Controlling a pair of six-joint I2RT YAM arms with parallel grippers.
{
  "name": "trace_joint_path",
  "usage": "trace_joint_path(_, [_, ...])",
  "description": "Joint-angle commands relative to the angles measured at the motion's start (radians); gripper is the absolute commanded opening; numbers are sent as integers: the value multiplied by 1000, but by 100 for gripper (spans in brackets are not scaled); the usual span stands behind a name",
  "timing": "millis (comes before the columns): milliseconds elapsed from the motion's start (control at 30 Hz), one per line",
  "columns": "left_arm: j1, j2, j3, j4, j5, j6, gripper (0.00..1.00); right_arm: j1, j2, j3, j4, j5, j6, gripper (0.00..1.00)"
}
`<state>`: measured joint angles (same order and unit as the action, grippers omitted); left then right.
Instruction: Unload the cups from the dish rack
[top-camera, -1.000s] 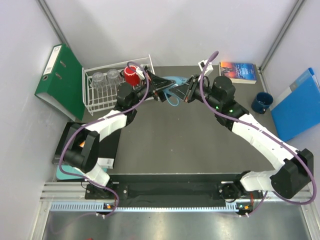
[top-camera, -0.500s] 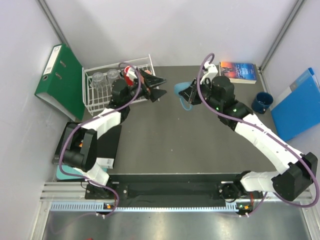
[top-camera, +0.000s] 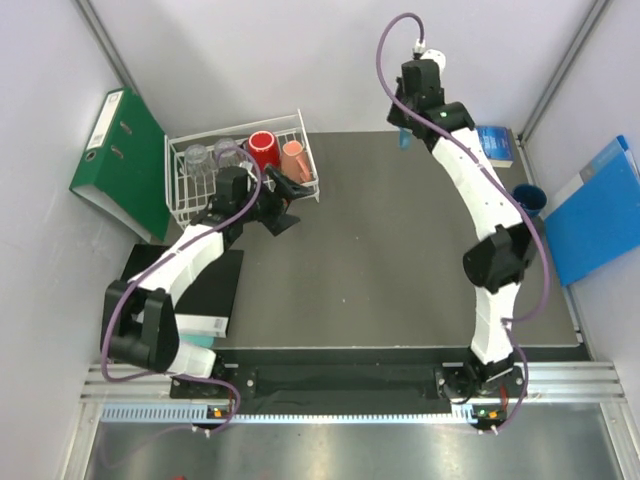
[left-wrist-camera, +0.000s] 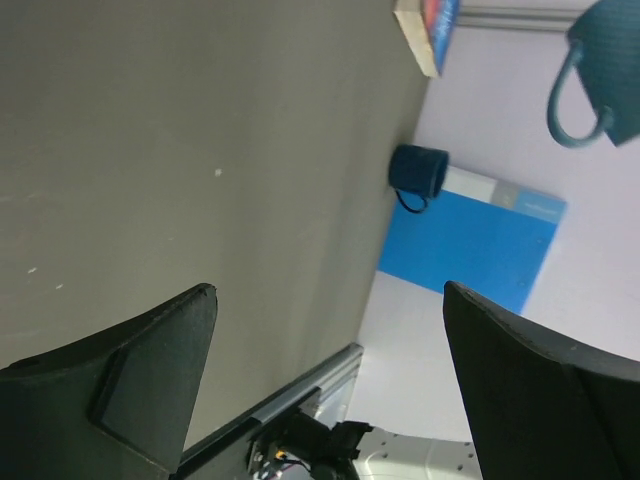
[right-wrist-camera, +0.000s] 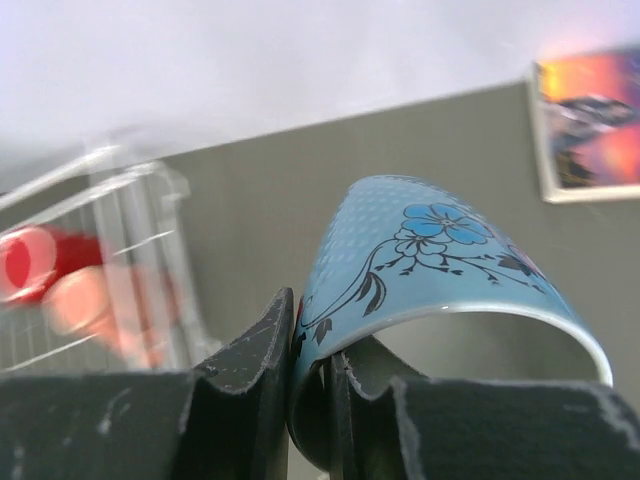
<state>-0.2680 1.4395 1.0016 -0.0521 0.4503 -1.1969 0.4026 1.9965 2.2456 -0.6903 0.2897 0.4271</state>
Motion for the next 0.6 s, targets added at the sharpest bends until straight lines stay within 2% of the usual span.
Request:
trace_joint_path(0, [-2,-82,8,-192,-88,105,99,-94,152,187,-142,115,16,0])
trace_joint_path(67, [-2,-102,18,-245,-105,126,99,-137,188,216,-172,98,21,0])
trace_joint_path(200, [-3,-126,9,-272,-131,138,99,-182,231,169,-173,82,22,0])
trace_joint_path(567, [-13,-37,9,-246,-101,117,99,-246,346,138,-144,-43,62,0])
